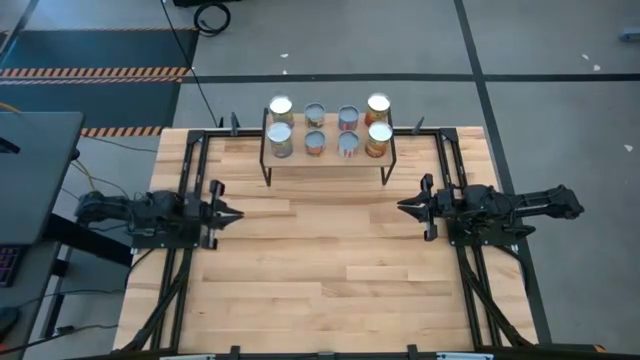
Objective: Pick and place cans onto a shelf
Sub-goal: Return to Home Position
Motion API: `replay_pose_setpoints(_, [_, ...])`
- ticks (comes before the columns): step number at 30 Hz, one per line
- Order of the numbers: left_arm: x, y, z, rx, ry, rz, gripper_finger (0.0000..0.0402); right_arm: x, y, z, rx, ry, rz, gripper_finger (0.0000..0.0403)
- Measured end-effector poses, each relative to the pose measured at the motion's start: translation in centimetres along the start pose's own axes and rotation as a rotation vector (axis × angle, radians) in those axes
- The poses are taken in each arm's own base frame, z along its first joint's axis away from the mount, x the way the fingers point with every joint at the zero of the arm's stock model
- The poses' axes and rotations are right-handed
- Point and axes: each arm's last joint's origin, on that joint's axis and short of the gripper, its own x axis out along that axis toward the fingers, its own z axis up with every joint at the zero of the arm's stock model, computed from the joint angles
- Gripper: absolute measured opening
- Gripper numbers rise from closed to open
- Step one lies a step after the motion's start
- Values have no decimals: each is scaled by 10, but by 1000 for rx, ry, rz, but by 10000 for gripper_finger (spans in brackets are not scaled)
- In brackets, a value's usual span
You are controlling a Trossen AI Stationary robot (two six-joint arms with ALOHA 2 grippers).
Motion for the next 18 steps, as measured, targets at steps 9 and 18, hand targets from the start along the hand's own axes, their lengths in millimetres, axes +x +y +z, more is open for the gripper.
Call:
replay_pose_setpoints(9, [-1,-2,-21,188,207,-42,40,0,0,0,1,-5,0,54])
replay_pose_setpoints(18, [0,-2,-23,191,217,-41,39,0,0,1,2,-13,0,54])
